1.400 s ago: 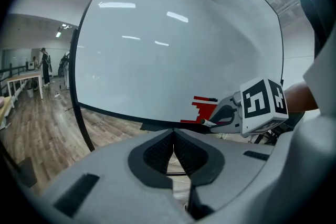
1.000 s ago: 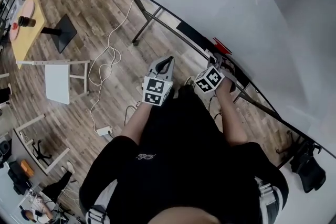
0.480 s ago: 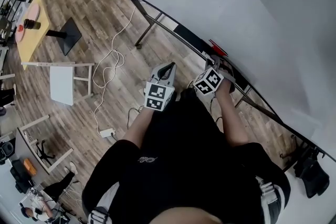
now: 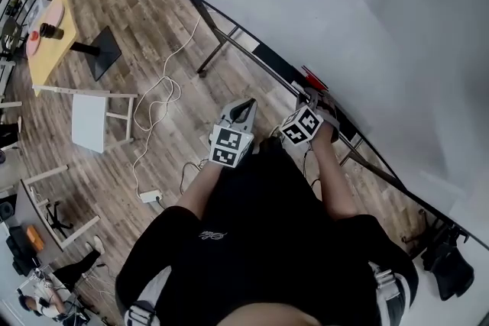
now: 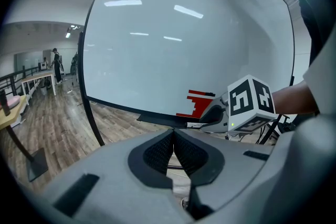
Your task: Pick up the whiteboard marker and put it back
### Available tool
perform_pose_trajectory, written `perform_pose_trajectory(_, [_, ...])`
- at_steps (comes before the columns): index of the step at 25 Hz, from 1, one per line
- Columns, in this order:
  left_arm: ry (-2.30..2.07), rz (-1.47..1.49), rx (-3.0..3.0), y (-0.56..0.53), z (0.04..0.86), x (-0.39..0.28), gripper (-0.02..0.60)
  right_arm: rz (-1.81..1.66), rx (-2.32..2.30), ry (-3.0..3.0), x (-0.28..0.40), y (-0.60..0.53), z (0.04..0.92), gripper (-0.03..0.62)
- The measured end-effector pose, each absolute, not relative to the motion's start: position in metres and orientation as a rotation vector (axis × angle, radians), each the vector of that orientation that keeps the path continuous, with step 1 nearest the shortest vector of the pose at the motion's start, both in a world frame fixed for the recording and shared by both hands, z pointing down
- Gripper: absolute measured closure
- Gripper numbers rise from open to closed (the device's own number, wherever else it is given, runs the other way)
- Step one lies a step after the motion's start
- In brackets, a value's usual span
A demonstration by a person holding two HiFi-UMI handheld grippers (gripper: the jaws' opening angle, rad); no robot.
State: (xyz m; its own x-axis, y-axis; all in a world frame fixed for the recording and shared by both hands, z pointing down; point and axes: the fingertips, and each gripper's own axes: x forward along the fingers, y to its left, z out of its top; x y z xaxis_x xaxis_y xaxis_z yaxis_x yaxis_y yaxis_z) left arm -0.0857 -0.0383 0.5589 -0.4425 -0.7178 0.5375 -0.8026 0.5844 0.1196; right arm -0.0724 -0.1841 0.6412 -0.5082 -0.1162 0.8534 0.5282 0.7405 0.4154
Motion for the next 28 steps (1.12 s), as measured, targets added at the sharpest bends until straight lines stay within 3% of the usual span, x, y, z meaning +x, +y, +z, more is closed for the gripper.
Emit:
perform_pose_trajectory(7, [-2.276, 0.205, 1.204, -0.043, 0.553, -0.082, 0.575, -0.811, -0.280, -2.038, -0.076, -0.187, 0.624, 0.442])
perform_pose_trajectory(24, [-2.319, 0.148, 1.175, -0.068, 0.531, -0.067, 0.574, -0.331, -0.378, -2.472, -0.063, -0.157, 0.572, 0.448])
perform_pose_trajectory(26, [-2.333, 0.151, 1.186, -0.068, 0.525, -0.066, 0.574, -0.288, -0.356, -2.524, -0.061, -0.158, 0.563, 0.481])
perform_pose_trajectory(28, [-2.352, 0.138, 1.202, -0.067, 0.517, -0.067, 0.574, -0.198, -0.332, -2.600, -0.058, -0.157, 0.549, 0.567])
